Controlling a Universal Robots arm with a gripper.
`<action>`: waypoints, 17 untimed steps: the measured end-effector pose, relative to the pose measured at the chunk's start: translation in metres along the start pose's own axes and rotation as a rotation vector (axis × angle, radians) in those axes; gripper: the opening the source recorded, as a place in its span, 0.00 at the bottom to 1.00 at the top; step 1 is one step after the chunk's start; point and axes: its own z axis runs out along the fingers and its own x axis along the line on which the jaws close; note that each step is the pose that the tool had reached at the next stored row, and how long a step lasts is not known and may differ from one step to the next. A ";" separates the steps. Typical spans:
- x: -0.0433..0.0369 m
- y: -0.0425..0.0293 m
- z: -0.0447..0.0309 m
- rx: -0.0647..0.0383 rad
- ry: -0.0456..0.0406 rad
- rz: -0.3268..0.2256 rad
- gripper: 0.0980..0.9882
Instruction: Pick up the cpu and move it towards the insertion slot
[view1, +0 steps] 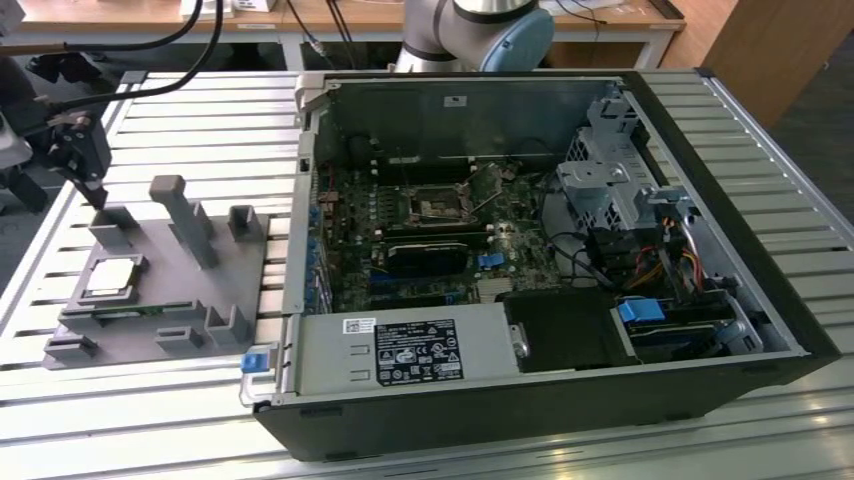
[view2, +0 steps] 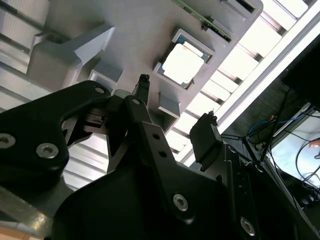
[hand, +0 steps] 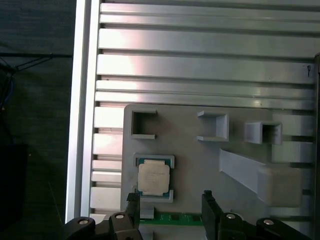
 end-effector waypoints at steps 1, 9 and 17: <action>0.0000 0.0000 0.0004 0.000 0.0000 0.000 0.57; 0.0001 -0.0002 0.0036 0.000 -0.0002 0.000 0.57; 0.0007 -0.0003 0.0069 0.000 0.0002 0.000 0.57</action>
